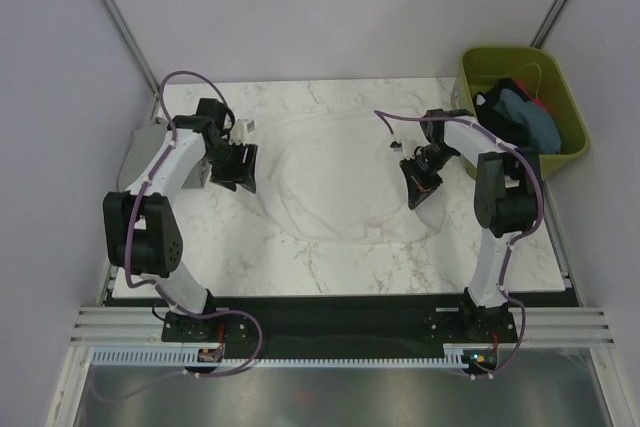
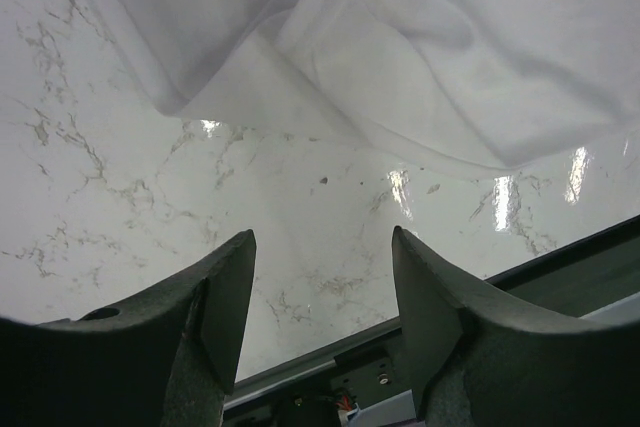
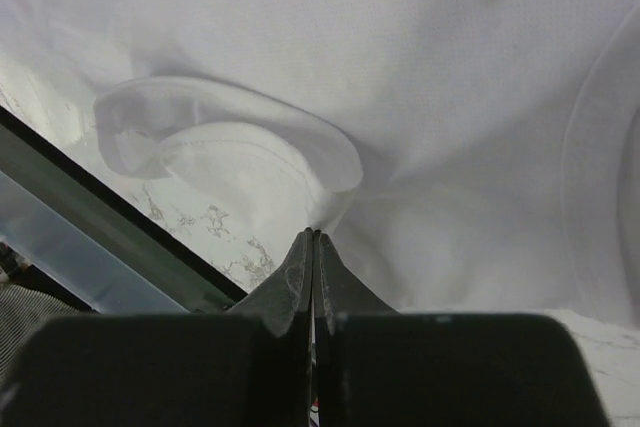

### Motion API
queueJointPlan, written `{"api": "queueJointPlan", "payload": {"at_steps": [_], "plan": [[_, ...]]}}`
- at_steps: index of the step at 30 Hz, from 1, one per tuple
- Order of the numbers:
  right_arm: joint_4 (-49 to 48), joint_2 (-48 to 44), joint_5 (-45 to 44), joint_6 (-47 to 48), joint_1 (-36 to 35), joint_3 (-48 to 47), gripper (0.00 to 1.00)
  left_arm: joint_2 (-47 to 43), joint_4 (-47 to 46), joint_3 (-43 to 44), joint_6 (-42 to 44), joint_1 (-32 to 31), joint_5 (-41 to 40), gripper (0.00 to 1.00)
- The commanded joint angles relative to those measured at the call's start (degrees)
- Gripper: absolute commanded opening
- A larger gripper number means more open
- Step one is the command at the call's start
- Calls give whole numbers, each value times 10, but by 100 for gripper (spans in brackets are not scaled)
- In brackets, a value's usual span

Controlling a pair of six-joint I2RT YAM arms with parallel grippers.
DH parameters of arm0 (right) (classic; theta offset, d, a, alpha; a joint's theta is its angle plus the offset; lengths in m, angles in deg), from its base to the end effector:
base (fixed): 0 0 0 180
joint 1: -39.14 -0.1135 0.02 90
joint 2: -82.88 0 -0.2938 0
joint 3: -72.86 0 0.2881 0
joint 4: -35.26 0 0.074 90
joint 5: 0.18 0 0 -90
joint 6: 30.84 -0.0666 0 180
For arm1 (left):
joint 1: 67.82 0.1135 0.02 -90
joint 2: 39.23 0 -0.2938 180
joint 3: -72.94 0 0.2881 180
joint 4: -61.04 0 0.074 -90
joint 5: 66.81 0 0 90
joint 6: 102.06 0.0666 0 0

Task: Fold and stack the t-shirts
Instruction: Flatten the tshirt out

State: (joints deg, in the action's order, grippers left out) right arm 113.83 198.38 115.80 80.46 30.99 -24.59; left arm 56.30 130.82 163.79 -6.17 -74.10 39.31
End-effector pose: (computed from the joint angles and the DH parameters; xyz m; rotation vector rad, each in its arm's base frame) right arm 0.3967 0.0863 0.1564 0.7235 -2.9104 -0.7071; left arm 0.3682 -0.0591 0.2495 0.3562 2.8231 -0.4042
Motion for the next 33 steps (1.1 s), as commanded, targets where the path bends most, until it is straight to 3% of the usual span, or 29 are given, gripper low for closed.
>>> {"api": "queueJointPlan", "payload": {"at_steps": [1,6,13,17,21,33], "plan": [[1,-50,10,9,-5,-20,0,16,2,-6,-4,7,-7,65],[-1,-73,19,3,-6,-4,0,77,-7,46,-10,6,37,65],[-4,-90,19,3,-7,14,0,161,-4,100,-11,6,51,56],[-5,-94,14,4,-7,17,0,184,2,112,-9,7,59,42],[-5,-97,10,6,-7,21,0,175,0,92,-12,7,84,34],[-6,-93,5,7,-6,15,0,223,8,108,-9,7,95,33]]}}
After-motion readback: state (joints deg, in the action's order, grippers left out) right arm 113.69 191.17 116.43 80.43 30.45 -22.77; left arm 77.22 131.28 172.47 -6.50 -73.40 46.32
